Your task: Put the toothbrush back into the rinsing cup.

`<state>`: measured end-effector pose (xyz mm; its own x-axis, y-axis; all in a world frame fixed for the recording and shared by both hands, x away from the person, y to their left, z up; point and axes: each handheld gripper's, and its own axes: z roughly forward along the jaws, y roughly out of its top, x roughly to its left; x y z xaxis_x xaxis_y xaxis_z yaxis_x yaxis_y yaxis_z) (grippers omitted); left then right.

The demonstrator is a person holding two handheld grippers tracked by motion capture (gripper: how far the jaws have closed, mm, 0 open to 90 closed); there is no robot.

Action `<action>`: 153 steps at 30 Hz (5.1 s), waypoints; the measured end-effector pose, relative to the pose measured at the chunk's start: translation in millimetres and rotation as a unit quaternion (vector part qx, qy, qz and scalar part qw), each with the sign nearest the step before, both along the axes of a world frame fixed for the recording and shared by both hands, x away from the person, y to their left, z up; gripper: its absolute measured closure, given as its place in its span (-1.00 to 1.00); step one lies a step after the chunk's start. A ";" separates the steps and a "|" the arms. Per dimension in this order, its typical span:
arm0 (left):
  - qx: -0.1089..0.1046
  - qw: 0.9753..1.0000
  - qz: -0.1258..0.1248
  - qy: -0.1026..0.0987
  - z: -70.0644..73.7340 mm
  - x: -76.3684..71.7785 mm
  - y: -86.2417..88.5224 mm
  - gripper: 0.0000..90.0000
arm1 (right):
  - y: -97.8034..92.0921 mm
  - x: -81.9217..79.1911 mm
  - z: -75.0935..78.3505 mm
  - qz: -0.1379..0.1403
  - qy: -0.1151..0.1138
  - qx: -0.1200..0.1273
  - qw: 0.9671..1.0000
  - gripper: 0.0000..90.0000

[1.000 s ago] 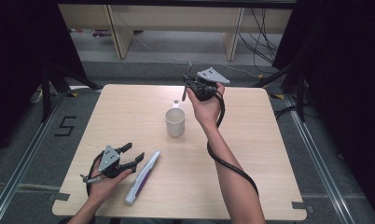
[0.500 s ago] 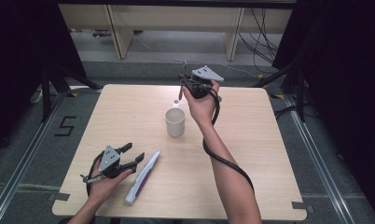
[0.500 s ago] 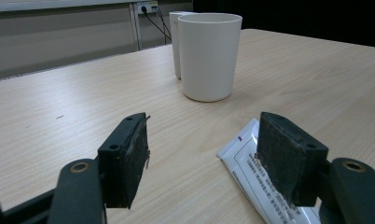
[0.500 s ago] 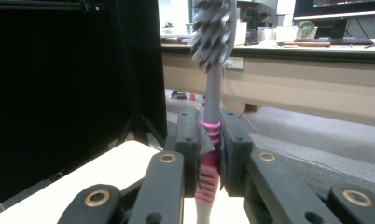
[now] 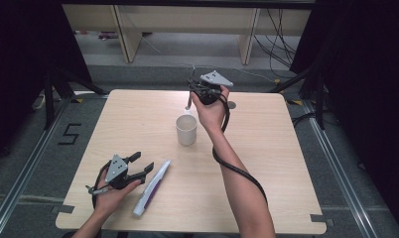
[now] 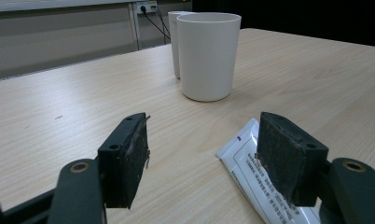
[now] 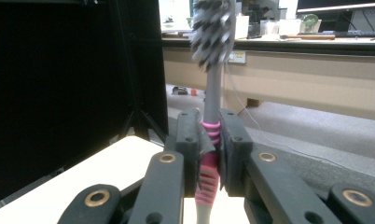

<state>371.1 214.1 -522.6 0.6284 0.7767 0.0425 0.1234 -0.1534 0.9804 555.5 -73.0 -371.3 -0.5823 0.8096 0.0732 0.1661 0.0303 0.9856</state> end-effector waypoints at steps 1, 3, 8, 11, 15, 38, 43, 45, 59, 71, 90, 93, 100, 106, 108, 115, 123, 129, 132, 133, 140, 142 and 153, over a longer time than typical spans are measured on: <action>0.000 1.000 0.000 0.000 0.0 0.0 0.0 -0.26 | 0.4 0.5 -0.5 0.000 0.003 0.001 1.000 0.79; 0.001 1.000 -0.001 -0.001 0.0 0.1 0.0 -0.26 | 0.7 2.4 -2.2 -0.003 0.006 -0.003 1.000 0.79; 0.001 1.000 -0.001 0.000 0.0 0.1 -0.2 -0.26 | 1.8 6.8 -6.0 0.001 0.010 -0.002 1.000 0.79; 0.001 1.000 -0.001 -0.001 0.0 0.2 -0.2 -0.26 | 3.0 8.7 -6.9 -0.001 0.012 -0.005 1.000 0.79; 0.001 1.000 -0.002 -0.001 0.1 0.2 -0.1 -0.26 | 5.3 10.4 -9.7 -0.005 0.016 -0.001 1.000 0.79; 0.005 1.000 0.004 0.009 0.6 -1.6 -0.3 -0.26 | 8.1 18.4 -23.3 -0.006 0.043 -0.014 0.999 0.79; 0.005 1.000 0.004 0.009 0.7 -1.7 -0.2 -0.27 | 9.4 21.2 -27.5 -0.004 0.039 -0.025 0.999 0.79; -0.001 1.000 -0.002 0.001 0.0 0.1 -0.6 -0.27 | 10.0 21.5 -29.3 -0.002 0.045 -0.026 0.999 0.79; 0.006 1.000 0.004 0.009 0.7 -1.7 -0.6 -0.26 | 11.5 22.6 -40.5 0.003 0.071 -0.047 0.996 0.74; -0.001 1.000 0.003 0.017 0.1 -2.9 -1.6 -0.27 | 11.9 22.3 -48.9 0.009 0.104 -0.078 0.991 0.34; -0.004 1.000 0.008 0.023 0.1 -3.0 -1.4 -0.26 | -12.2 0.1 -44.9 0.027 0.144 -0.103 0.984 -0.02; 0.008 1.000 0.003 0.009 0.8 -1.0 -0.6 -0.26 | -20.6 -7.2 -41.3 0.031 0.151 -0.109 0.982 -0.02; 0.006 1.000 0.005 0.013 0.7 -1.0 -1.2 -0.26 | -39.8 -26.5 -35.9 0.029 0.172 -0.126 0.977 -0.02; 0.006 1.000 0.005 0.014 0.8 -0.4 -1.0 -0.26 | -59.3 -44.5 -39.2 0.037 0.205 -0.139 0.968 -0.02; 0.008 1.000 0.003 0.014 0.9 -0.3 -1.1 -0.26 | -67.2 -52.1 -41.8 0.041 0.222 -0.148 0.963 -0.02; 0.003 1.000 0.002 0.020 0.3 0.1 -1.9 -0.26 | -89.9 -75.7 -55.3 0.036 0.247 -0.165 0.954 -0.03; 0.012 0.999 -0.001 0.039 8.6 -1.9 -2.3 -0.26 | -113.1 -101.0 -78.5 0.023 0.270 -0.156 0.950 -0.05; 0.014 0.998 -0.006 0.067 14.8 -6.1 -7.5 -0.21 | -128.4 -116.3 -96.7 0.013 0.278 -0.145 0.950 -0.05; 0.014 0.996 -0.008 0.082 17.0 -7.3 -11.0 -0.20 | -133.5 -121.2 -101.9 0.007 0.274 -0.139 0.952 -0.05; 0.010 0.996 -0.008 0.092 17.5 -7.7 -12.2 -0.21 | -134.9 -123.3 -104.0 0.010 0.274 -0.130 0.953 -0.05; 0.021 0.993 -0.013 0.112 23.0 -9.8 -17.9 -0.20 | -143.9 -135.7 -113.9 -0.009 0.274 -0.091 0.957 -0.03; 0.029 0.993 -0.017 0.117 25.4 -10.6 -19.6 -0.19 | -148.0 -135.9 -114.1 -0.003 0.268 -0.097 0.959 -0.03; 0.075 0.981 -0.030 0.178 35.4 -11.3 -30.0 -0.18 | -155.9 -138.8 -110.8 -0.010 0.271 -0.095 0.958 -0.03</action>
